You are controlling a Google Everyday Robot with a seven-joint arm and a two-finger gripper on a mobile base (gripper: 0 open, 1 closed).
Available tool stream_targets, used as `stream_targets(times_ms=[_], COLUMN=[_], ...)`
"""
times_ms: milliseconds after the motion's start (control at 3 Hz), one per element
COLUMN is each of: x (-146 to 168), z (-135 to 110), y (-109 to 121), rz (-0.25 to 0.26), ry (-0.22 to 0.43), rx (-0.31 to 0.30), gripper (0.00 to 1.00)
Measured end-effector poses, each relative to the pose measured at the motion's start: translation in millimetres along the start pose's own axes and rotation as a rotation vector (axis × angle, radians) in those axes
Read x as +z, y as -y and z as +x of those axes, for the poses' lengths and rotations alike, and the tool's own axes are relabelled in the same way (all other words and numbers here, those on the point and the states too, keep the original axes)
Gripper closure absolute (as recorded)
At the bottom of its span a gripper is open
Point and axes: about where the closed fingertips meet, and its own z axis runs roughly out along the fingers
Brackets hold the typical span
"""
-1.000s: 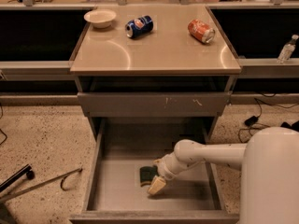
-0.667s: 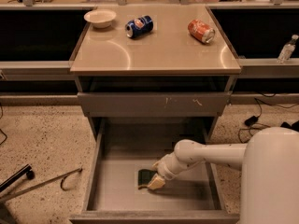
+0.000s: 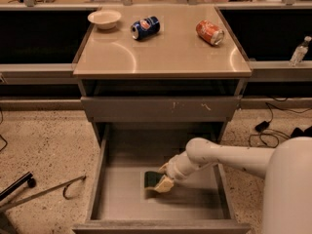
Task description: Pick sponge from middle drawer and place on counter
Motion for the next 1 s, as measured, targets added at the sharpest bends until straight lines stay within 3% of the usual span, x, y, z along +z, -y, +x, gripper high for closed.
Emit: stream_targets(times_ms=[333,667,1000], x=[-61,-128,-198], z=[-41,-102,-175], y=[15,27,16], rz=[-0.024,-0.049,-0.087], ry=[0.075,0.158,0.23], rx=[-0.028,-0.108,-0.266], gripper=[1.0,1.0,1.0])
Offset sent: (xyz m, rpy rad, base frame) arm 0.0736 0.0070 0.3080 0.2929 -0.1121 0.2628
